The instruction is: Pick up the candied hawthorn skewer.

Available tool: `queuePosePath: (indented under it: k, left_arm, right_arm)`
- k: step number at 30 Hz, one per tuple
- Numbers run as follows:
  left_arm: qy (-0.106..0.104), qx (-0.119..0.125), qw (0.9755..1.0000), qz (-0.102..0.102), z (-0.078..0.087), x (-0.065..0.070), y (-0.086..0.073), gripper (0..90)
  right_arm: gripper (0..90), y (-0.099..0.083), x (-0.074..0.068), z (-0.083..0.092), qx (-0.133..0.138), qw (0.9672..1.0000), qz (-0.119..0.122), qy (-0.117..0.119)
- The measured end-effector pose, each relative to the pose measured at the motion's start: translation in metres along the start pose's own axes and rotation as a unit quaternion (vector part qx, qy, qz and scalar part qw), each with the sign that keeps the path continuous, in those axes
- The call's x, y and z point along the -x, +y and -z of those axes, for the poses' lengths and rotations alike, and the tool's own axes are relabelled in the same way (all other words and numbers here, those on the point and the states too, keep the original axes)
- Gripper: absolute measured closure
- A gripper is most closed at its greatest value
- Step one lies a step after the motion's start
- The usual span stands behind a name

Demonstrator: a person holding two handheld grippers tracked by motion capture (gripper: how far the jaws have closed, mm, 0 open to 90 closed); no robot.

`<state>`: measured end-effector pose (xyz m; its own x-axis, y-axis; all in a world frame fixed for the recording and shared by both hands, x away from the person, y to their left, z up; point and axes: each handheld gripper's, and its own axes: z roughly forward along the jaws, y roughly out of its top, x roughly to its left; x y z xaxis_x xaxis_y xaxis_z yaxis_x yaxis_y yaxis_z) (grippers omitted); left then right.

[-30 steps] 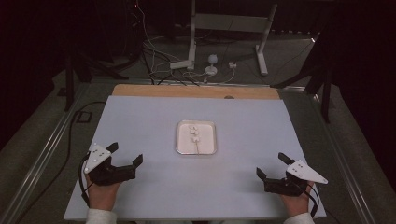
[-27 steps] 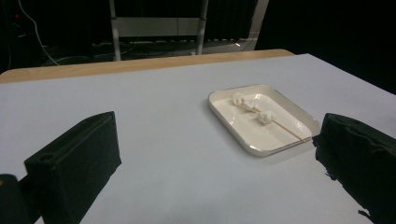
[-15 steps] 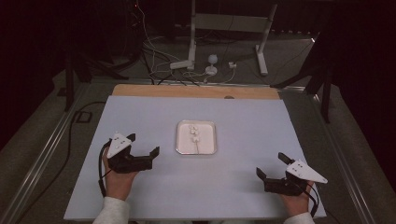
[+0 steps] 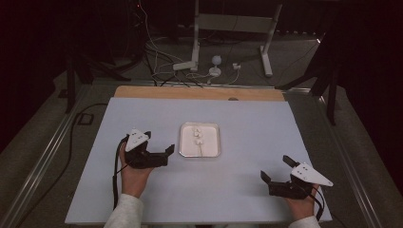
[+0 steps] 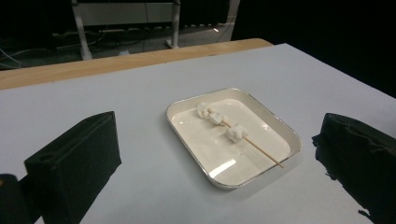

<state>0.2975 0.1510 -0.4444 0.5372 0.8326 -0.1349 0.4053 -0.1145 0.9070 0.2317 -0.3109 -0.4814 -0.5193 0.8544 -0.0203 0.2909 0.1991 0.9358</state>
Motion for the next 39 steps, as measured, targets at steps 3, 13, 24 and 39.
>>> queuePosePath:
  k: [3, 13, 24, 39]
  left_arm:
    - [-0.002, -0.002, 1.0, -0.001, -0.004, 0.001, 0.001, 0.5]
    - [-0.002, -0.023, 0.9997, 0.0, -0.028, 0.008, 0.002, 0.5]
    - [-0.005, -0.037, 0.9993, -0.007, -0.051, 0.016, 0.003, 0.5]
    - [-0.003, -0.062, 0.9981, -0.006, -0.081, 0.023, -0.004, 0.5]
  right_arm:
    - [0.0, 0.0, 0.0, 0.0, -0.001, 1.0, 0.001, 0.001]
    - [0.0, 0.0, -0.001, -0.002, -0.004, 1.0, 0.005, 0.003]
    - [0.0, 0.0, -0.001, -0.002, -0.006, 1.0, 0.007, 0.004]
    - [0.0, -0.001, -0.001, -0.002, -0.008, 0.9999, 0.008, 0.004]
